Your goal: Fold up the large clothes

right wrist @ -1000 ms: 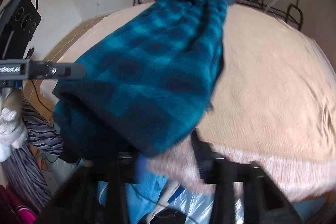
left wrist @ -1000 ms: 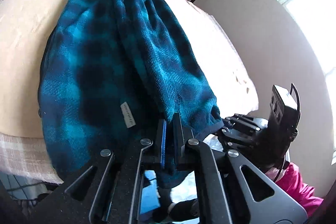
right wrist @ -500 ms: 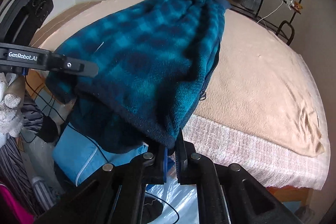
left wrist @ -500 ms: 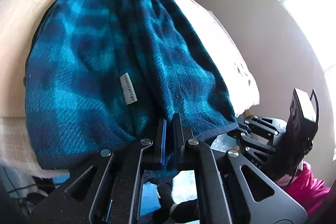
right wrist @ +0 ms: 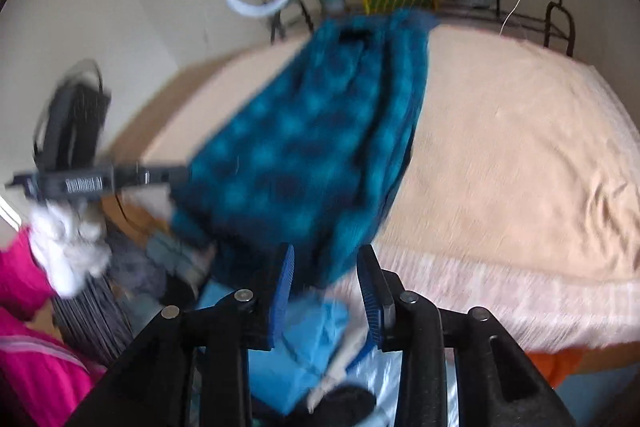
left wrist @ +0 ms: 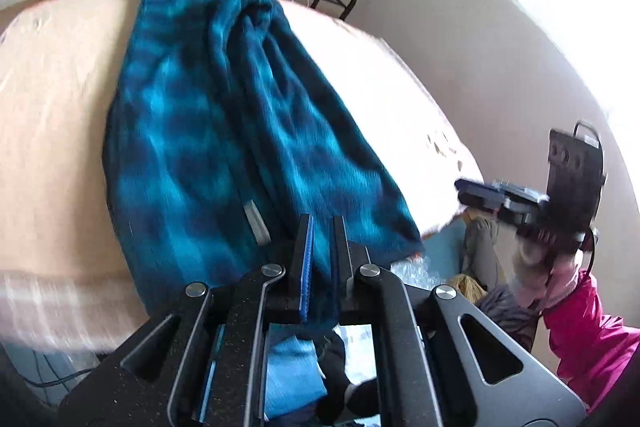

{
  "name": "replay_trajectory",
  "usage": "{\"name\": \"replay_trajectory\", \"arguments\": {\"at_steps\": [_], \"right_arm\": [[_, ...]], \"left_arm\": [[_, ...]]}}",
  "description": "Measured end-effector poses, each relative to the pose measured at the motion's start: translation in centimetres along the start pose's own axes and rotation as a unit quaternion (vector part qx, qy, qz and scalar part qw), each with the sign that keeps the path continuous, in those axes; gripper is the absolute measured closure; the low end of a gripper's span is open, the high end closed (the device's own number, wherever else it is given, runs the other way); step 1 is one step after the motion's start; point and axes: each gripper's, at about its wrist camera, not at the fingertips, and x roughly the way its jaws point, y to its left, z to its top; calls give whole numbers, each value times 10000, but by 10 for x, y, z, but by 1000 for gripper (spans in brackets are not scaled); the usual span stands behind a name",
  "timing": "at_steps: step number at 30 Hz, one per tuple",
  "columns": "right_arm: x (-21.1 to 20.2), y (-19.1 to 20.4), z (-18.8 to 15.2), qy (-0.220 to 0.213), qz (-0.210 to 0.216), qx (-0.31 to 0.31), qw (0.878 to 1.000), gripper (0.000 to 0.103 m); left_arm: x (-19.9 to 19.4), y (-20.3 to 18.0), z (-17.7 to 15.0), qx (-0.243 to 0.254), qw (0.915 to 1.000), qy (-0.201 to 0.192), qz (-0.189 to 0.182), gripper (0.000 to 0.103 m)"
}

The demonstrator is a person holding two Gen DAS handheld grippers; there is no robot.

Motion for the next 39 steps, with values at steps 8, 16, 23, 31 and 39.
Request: {"name": "replay_trajectory", "arguments": {"at_steps": [8,16,23,31,39], "right_arm": [[45,-6,114,-320,-255,-174,9990,67],[115,-58,201,-222,-154,273,9993,61],[185,-149,281,-403,8,1244,9914,45],[302,-232,338,-341,569,2519,9655,45],[360,-237,364,-266,1159,2547,9597,98]], "left_arm": [[8,28,89,-56,9990,-241,382,98],[75,45,210,292,9960,-290,792,53],[157,85,276,281,9942,-187,1019,53],[206,143,275,229,9943,220,1020,53],[212,156,267,280,9959,103,857,53]]}}
